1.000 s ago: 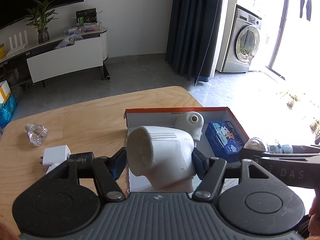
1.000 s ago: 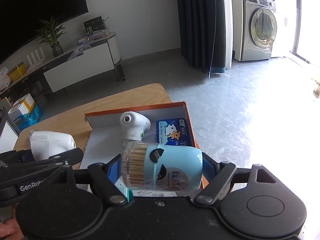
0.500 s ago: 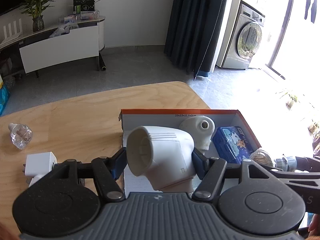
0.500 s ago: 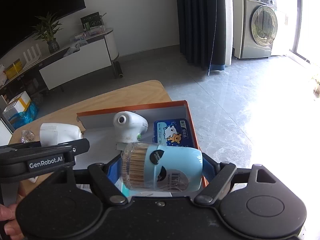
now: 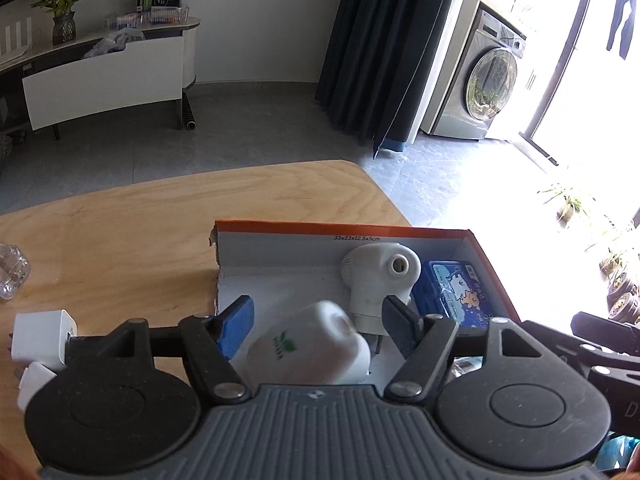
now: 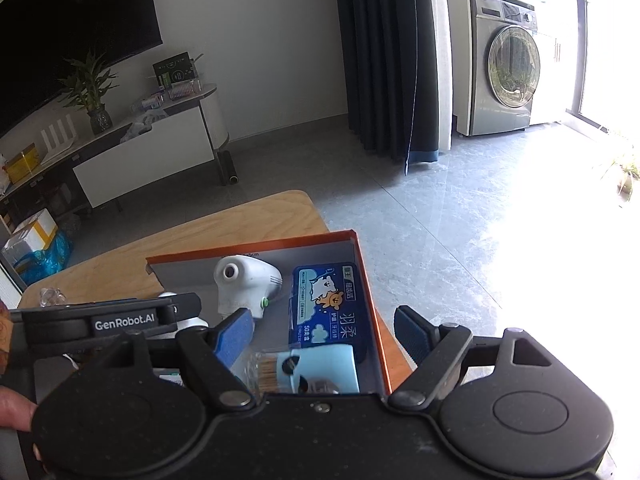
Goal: Organize rigid objects
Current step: 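Lower and release the heater with the left tool while the right tool releases the jar, then withdraw both tools from the box toward the white and black chargers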
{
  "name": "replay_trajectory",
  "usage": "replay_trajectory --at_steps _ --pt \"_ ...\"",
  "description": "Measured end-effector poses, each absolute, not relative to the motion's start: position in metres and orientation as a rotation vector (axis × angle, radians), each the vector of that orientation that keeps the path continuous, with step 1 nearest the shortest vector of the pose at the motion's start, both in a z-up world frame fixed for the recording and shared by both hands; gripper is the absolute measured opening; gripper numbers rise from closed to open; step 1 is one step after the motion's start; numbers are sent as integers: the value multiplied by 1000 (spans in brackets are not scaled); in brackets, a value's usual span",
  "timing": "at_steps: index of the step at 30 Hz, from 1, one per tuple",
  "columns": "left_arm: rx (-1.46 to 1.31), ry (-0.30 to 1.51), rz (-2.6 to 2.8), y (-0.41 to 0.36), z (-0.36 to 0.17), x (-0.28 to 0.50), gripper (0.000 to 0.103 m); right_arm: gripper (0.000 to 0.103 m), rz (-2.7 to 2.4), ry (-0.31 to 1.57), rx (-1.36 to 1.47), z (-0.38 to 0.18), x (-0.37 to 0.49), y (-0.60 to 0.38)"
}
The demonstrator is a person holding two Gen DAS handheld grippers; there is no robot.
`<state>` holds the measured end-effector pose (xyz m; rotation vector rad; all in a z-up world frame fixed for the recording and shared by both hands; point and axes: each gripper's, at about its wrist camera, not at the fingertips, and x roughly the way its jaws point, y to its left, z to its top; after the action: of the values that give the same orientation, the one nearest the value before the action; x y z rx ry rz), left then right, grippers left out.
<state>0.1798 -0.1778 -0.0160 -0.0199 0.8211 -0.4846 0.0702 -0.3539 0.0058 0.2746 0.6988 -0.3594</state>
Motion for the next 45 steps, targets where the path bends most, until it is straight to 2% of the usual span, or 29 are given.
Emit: replay_trajectory --at_steps 8,14,21,45 --pt "-33 773 -437 -156 6 167 74 93 -315 677 259 17 70 -337" --pt "-27 759 -370 -130 17 156 82 93 -249 684 237 21 76 -313" --pt "-32 749 -296 -97 21 146 86 93 -188 707 210 21 86 -284" --pt "-86 761 -149 -20 10 129 86 93 -37 746 133 12 110 -210"
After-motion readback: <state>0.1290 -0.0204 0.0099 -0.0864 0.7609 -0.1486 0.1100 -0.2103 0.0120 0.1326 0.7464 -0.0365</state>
